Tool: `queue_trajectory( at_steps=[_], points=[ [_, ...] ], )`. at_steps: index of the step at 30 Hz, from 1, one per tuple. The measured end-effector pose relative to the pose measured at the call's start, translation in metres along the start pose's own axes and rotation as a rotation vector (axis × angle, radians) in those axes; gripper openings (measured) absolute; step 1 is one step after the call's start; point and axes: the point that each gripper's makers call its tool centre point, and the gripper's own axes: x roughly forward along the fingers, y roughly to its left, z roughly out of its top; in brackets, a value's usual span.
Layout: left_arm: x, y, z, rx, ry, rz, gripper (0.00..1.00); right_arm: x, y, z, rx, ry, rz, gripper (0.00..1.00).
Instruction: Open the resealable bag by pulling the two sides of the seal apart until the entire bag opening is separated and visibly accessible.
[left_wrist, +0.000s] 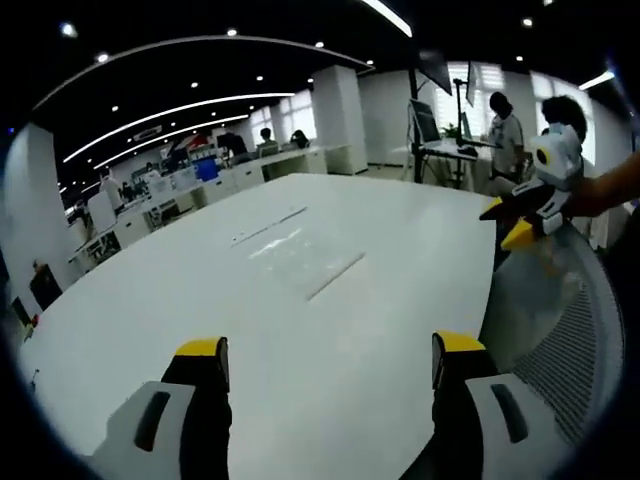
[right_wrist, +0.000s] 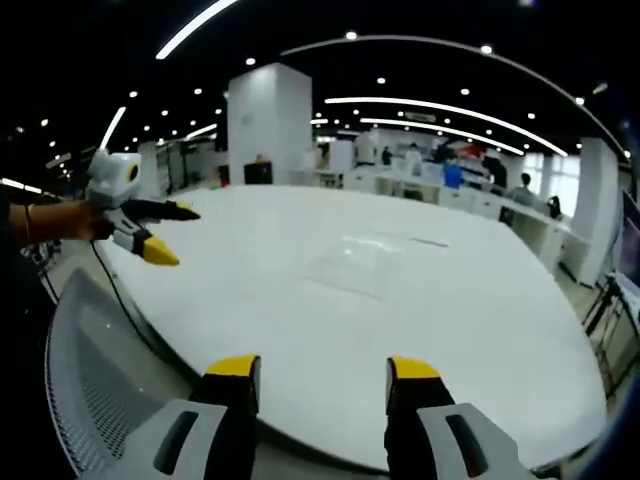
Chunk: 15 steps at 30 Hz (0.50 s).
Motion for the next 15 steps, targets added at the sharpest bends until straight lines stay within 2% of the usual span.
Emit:
queue_trajectory(
  at_steps=[9,15],
  points=[
    [-0.024,-0.01,-0.016,-0.028,0.009,0.008,0.81,-0.002,0.002,-0.001,-0.01,0.005,0.005,0.48],
    [-0.03,-0.02,-0.018,-0.059,-0.01,-0.006,0.83,-0.005,-0.001,-0.003,-0.006,0.004,-0.016,0.48]
  ],
)
